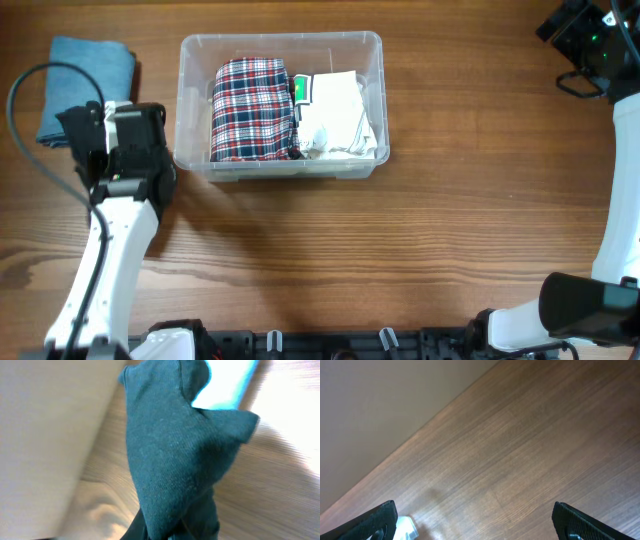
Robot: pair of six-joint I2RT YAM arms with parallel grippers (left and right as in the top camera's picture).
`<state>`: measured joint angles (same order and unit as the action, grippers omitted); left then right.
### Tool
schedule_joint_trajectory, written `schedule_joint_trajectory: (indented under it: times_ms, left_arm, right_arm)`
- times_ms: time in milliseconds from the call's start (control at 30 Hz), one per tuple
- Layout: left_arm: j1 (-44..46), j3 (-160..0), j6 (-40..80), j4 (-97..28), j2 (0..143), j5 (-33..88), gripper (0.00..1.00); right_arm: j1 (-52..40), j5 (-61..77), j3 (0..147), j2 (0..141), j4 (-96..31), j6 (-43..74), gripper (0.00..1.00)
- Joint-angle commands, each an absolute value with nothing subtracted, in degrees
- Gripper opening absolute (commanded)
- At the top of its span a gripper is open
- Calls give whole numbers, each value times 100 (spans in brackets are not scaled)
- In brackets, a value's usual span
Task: Pack container
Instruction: 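Grasp the black cloth with the left gripper and lift it, then carry the black cloth over the box and lower it onto the plaid cloth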
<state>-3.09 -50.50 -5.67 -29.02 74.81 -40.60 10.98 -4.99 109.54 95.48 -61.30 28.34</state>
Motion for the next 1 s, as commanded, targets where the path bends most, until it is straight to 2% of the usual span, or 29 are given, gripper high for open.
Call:
schedule_joint_trajectory:
  times_ms: [0, 133, 400, 467, 800, 967]
  left_arm:
    - [-316, -5074, 738, -3100, 6923, -1966, 4]
    - [-316, -5332, 1142, -3363, 6534, -718, 4]
    - [-316, -7605, 1079, -5636, 6471, -635, 4]
    - [-316, -8036, 1074, -6036, 6471, -165, 4]
    - [-314, -8145, 902, -4501, 7306, 4943, 4]
    - [-314, -8145, 873, -4189, 8171, 5596, 4]
  right_arm:
    - [1111, -558, 10938, 9568, -6106, 2888, 100]
    - [1111, -558, 10938, 9568, -6106, 2888, 100]
    - [1111, -558, 10938, 9568, -6106, 2888, 100]
    - [1111, -558, 10938, 9568, -6106, 2888, 100]
    - [1111, -558, 10938, 9568, -6106, 2886, 100]
    - [1111, -558, 10938, 9568, -6106, 2891, 100]
